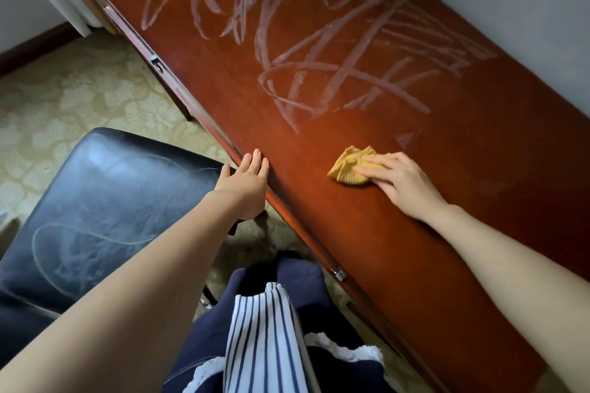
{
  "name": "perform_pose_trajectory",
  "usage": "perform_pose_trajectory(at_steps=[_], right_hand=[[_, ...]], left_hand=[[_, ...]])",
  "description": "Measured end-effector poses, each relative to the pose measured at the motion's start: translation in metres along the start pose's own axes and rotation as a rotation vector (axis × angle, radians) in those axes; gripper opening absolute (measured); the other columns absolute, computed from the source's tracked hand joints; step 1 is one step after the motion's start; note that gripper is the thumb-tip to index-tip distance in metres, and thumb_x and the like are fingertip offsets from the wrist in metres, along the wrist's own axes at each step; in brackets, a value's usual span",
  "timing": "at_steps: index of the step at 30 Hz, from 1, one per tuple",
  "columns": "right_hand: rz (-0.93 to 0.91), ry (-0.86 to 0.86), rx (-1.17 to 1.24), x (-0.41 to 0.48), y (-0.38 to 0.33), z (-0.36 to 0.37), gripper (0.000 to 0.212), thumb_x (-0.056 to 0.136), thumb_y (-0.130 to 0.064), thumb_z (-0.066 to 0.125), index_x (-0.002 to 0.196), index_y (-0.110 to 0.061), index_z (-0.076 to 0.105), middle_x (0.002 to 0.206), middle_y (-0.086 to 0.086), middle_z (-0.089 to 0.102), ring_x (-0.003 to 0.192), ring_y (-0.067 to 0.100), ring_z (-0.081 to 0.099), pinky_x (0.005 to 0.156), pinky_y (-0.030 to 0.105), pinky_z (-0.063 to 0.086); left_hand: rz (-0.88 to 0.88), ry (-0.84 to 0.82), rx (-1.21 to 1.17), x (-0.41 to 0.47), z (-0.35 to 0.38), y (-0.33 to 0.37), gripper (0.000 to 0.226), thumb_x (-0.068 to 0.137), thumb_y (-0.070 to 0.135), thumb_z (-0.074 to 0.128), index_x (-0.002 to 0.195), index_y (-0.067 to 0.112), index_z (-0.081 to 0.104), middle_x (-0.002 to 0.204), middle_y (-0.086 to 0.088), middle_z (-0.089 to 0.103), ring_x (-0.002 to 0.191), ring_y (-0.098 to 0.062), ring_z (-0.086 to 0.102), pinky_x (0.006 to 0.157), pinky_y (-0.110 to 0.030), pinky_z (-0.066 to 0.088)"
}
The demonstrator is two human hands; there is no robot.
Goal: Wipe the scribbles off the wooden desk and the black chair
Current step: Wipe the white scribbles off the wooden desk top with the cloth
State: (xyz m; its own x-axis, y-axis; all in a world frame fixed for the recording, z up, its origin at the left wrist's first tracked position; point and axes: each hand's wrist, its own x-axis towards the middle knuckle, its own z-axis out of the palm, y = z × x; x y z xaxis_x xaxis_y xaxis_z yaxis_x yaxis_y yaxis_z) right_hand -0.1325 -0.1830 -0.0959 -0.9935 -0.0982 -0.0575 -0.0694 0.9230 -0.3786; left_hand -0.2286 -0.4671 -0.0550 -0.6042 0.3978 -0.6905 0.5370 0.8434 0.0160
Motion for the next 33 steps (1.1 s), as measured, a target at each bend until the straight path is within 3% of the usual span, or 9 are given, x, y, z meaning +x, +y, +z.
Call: perform_pose_trajectory(at_steps=[5,8,11,16,21,25,28,30,33], right_hand=[[0.369,0.194,0.010,0.049,-0.012,0.007,0.037,0.095,-0.011,0.052,0.127,-0.028,0.060,0.137,-0.004,0.052,0.110,0.024,0.045,0.093,0.032,0.039],[0.577,0.274,0.100,0.063,-0.037,0.022,0.038,0.095,-0.012,0.051,0.127,-0.032,0.059,0.139,-0.009,0.049,0.112,0.021,0.042,0.098,0.038,0.040],[0.478,0.242,0.092,0.054,-0.053,0.031,0.038,0.094,-0.014,0.053,0.125,-0.034,0.060,0.137,-0.010,0.051,0.108,0.020,0.042,0.093,0.038,0.040],[0.070,0.132,0.067,0.004,-0.054,0.040,0.044,0.086,-0.005,0.062,0.119,-0.034,0.065,0.130,-0.006,0.058,0.103,0.024,0.049,0.085,0.045,0.045],[-0.188,0.073,0.012,-0.039,-0.021,0.026,0.057,0.073,0.005,0.069,0.117,-0.032,0.067,0.126,-0.005,0.061,0.103,0.023,0.055,0.074,0.040,0.048],[-0.185,0.069,-0.019,-0.052,0.016,0.006,0.051,0.076,-0.003,0.073,0.118,-0.032,0.066,0.124,-0.006,0.062,0.100,0.021,0.057,0.072,0.037,0.050],[-0.122,0.084,-0.021,-0.047,0.044,-0.007,0.046,0.078,-0.006,0.072,0.117,-0.032,0.067,0.124,-0.006,0.063,0.099,0.021,0.057,0.074,0.040,0.051],[-0.076,0.104,-0.029,-0.039,0.060,-0.015,0.045,0.077,-0.005,0.074,0.115,-0.030,0.068,0.123,-0.005,0.064,0.097,0.022,0.057,0.076,0.041,0.051],[0.017,0.143,-0.014,-0.021,0.082,-0.029,0.043,0.078,-0.005,0.073,0.115,-0.027,0.069,0.122,-0.002,0.064,0.093,0.023,0.055,0.081,0.042,0.050]], left_hand=[[-0.037,-0.056,0.029,0.003,-0.005,0.006,0.074,0.089,0.001,0.031,0.149,0.006,-0.012,0.157,-0.010,-0.020,0.146,-0.024,-0.011,0.116,-0.050,0.002],[-0.062,-0.074,0.045,0.004,-0.004,0.010,0.073,0.090,0.003,0.030,0.149,0.005,-0.013,0.156,-0.012,-0.020,0.146,-0.025,-0.012,0.116,-0.051,0.001],[-0.083,-0.052,0.073,0.004,-0.004,0.015,0.069,0.093,0.007,0.028,0.148,0.002,-0.013,0.156,-0.014,-0.018,0.146,-0.027,-0.011,0.117,-0.050,0.003],[-0.162,0.008,0.133,0.009,-0.009,0.032,0.063,0.098,0.018,0.032,0.146,-0.008,0.001,0.156,-0.025,-0.002,0.144,-0.037,0.005,0.116,-0.048,0.011],[-0.291,0.041,0.198,0.013,-0.030,0.057,0.046,0.089,0.016,0.032,0.131,0.003,0.044,0.136,-0.016,0.045,0.131,-0.034,0.032,0.111,-0.061,0.001],[-0.320,0.139,0.212,0.019,-0.041,0.074,0.041,0.091,0.022,0.031,0.125,0.011,0.050,0.126,-0.009,0.054,0.128,-0.035,0.035,0.111,-0.061,0.001],[-0.272,0.260,0.186,0.028,-0.040,0.085,0.038,0.091,0.029,0.038,0.125,0.014,0.048,0.126,-0.009,0.048,0.122,-0.031,0.041,0.109,-0.053,0.018],[-0.205,0.341,0.147,0.034,-0.039,0.093,0.039,0.093,0.036,0.044,0.126,0.016,0.044,0.127,-0.008,0.043,0.119,-0.028,0.042,0.099,-0.042,0.029],[-0.094,0.439,0.130,0.044,-0.042,0.105,0.046,0.093,0.045,0.046,0.128,0.015,0.039,0.130,-0.008,0.040,0.120,-0.028,0.040,0.095,-0.037,0.033]])
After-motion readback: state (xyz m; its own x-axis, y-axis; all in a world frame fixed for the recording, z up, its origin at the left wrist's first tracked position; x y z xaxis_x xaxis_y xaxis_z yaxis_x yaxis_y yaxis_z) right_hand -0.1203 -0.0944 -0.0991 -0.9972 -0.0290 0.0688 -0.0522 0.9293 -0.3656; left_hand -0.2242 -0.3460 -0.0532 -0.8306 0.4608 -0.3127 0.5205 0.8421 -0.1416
